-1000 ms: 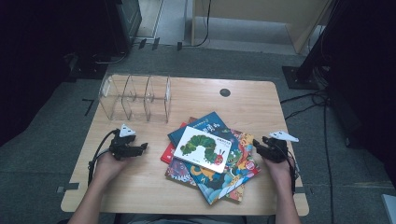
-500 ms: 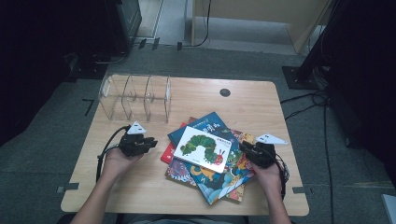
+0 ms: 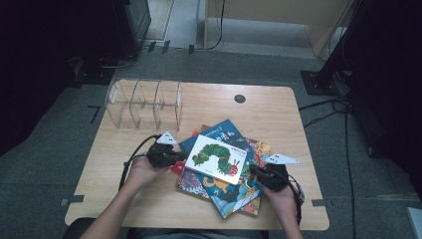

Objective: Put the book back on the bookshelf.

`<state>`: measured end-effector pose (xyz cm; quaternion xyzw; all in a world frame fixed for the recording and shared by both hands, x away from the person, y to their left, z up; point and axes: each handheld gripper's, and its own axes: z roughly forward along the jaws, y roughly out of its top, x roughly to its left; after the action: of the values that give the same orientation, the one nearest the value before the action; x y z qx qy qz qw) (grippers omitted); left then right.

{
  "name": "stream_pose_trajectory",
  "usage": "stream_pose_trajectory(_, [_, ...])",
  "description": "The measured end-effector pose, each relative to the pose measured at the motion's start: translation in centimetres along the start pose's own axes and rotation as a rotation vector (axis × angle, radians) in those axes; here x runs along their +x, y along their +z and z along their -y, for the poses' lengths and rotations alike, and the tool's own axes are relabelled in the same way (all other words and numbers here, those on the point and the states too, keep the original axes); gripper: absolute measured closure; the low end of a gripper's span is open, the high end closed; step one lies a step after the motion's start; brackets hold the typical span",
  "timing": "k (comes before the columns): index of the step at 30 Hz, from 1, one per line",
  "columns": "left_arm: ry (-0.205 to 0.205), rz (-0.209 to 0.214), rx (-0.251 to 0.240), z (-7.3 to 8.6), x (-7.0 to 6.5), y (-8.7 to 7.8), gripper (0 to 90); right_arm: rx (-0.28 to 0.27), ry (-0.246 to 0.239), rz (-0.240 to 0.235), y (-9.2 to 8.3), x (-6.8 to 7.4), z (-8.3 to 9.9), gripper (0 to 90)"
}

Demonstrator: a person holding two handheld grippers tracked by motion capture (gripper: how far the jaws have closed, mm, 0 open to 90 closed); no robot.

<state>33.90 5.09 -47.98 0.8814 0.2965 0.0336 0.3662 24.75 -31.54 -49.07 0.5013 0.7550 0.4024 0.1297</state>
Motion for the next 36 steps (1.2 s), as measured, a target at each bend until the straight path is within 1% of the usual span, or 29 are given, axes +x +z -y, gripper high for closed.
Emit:
stream_pose_trajectory(1, [0.0,0.004,0.004,-0.1,-0.1,0.2,86.5,0.007,-0.003,-0.003,0.0,0.2,0.1,87.4])
stream_pose_trajectory(2, [0.004,-0.003,0.007,-0.2,-0.1,0.3,87.9,0.011,-0.006,-0.009,0.1,0.5,0.3,87.6])
stream_pose_trajectory(5, [-0.026,0.025,-0.003,-0.4,0.2,0.4,88.8,0.008,-0.009,-0.018,0.2,0.9,0.4,87.7])
stream_pose_trajectory(6, [-0.026,0.025,-0.003,-0.4,0.2,0.4,89.6,0.005,-0.011,-0.022,0.2,1.0,0.5,87.7])
stream_pose_trajectory(7, [-0.033,0.034,-0.006,-0.4,0.2,0.4,89.9,0.004,-0.012,-0.028,0.3,1.1,0.5,87.7])
stream_pose_trajectory(8, [-0.033,0.034,-0.006,-0.4,0.2,0.4,89.9,0.004,-0.012,-0.028,0.3,1.1,0.5,87.7])
stream_pose_trajectory(9, [-0.033,0.055,-0.006,-0.4,0.1,0.5,89.9,0.004,-0.015,-0.036,0.5,1.2,0.4,87.7])
stream_pose_trajectory(10, [-0.03,0.059,-0.004,-0.4,0.0,0.5,89.9,0.004,-0.018,-0.039,0.6,1.3,0.3,87.7])
stream_pose_trajectory(12, [-0.032,0.055,-0.004,-0.4,-0.1,0.5,90.0,0.004,-0.019,-0.044,0.7,1.4,0.3,88.5])
stream_pose_trajectory(13, [-0.024,0.052,-0.003,-0.5,-0.2,0.4,90.0,0.004,-0.026,-0.038,0.8,1.5,0.2,89.4])
stream_pose_trajectory(14, [-0.03,0.056,-0.009,-0.4,-0.2,0.4,90.0,0.005,-0.032,-0.036,0.8,1.5,0.2,89.5])
stream_pose_trajectory(16, [-0.054,0.073,-0.017,-0.2,-0.1,0.2,90.0,0.007,-0.013,-0.051,0.9,1.2,0.1,90.0])
stream_pose_trajectory(21, [-0.069,0.063,-0.025,0.2,-0.4,-0.1,90.0,0.004,-0.015,-0.049,1.3,1.1,-0.3,90.0])
stream_pose_trajectory(23, [-0.087,0.069,-0.028,0.5,-0.4,-0.3,90.0,0.003,-0.022,-0.046,1.5,1.0,-0.5,90.0])
stream_pose_trajectory(26, [-0.089,0.06,-0.024,0.9,-0.6,-0.6,90.0,0.004,-0.025,-0.045,2.0,0.9,-0.9,90.0])
stream_pose_trajectory(29, [-0.103,0.069,-0.029,1.3,-0.8,-1.1,90.0,0.006,-0.033,-0.046,2.7,0.9,-1.6,90.0])
stream_pose_trajectory(32, [-0.109,0.057,-0.031,1.8,-1.0,-1.5,90.0,0.007,-0.039,-0.054,3.3,0.9,-2.1,90.0])
stream_pose_trajectory(33, [-0.114,0.048,-0.035,2.2,-1.2,-1.7,90.0,0.01,-0.038,-0.051,3.4,1.0,-2.3,90.0])
stream_pose_trajectory(36, [-0.119,0.042,-0.035,2.5,-1.4,-2.0,90.0,0.011,-0.049,-0.041,4.0,1.2,-2.8,90.0])
